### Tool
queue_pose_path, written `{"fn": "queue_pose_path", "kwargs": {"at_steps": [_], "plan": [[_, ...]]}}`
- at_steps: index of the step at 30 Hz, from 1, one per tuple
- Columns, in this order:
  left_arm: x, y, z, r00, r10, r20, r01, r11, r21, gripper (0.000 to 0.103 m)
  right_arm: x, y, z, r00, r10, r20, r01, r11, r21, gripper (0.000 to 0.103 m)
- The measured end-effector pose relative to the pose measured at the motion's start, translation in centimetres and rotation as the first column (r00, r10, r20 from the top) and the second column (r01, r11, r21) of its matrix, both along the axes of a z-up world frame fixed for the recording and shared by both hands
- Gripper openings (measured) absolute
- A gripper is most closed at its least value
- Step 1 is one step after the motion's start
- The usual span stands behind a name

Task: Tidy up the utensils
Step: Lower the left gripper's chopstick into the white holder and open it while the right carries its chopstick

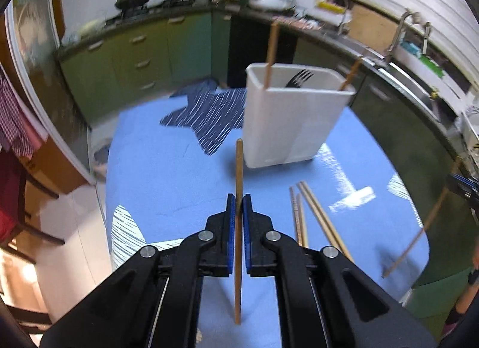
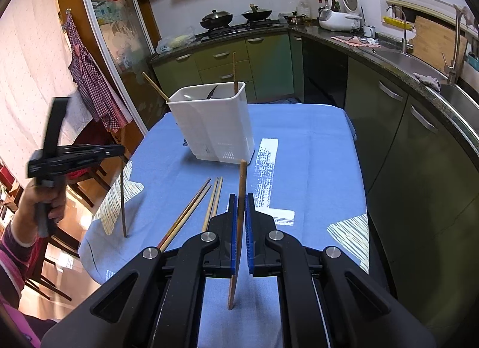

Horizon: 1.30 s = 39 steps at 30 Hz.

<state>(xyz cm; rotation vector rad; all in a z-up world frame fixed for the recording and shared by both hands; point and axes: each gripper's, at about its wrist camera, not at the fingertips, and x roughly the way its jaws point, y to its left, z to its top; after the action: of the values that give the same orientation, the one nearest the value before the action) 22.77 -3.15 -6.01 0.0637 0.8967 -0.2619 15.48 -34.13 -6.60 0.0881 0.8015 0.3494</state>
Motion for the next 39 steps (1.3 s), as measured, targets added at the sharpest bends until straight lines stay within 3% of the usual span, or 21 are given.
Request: {"fn": "queue_pose_path", "kwargs": {"at_steps": [6,16,21,33,37,39], "plan": [[-1.7,-0.3,1.8,0.999,-0.032,0.041,0.033,0.999,-0.014,0.005,-0.1,0.4,0.4,1.0,0.008,0.011,-0.008,1.0,-0.005,0.006],[-1.2,-2.0,4.2,0.995,-0.071,0.07,0.076,0.995,-0.07,0.005,0.0,0.2,1.6,0.999,0.015,0.045,-0.015,1.0,0.012,0.006],[0.0,-3.4,8.1,0.987,-0.088,0.134,0.101,0.991,-0.09,0.005,0.4,0.6,1.6,0.999,0.023,0.046,-0.024,1.0,0.008,0.006],[3.1,-7.2,18.6,0.925,-0.054,0.376,0.092,0.992,-0.084,0.005,0.5,0.5,1.7,0.998,0.028,0.049,-0.028,1.0,0.005,0.006],[4.3,-8.1,19.9,0.902,-0.022,0.431,0.046,0.998,-0.046,0.005,0.5,0.2,1.6,0.999,0.023,0.049,-0.023,1.0,0.004,0.006],[5.1,-8.4,19.5,0.905,-0.016,0.425,0.031,0.999,-0.028,0.005,0.5,0.2,1.7,0.999,0.024,0.048,-0.024,1.0,0.005,0.006]]}}
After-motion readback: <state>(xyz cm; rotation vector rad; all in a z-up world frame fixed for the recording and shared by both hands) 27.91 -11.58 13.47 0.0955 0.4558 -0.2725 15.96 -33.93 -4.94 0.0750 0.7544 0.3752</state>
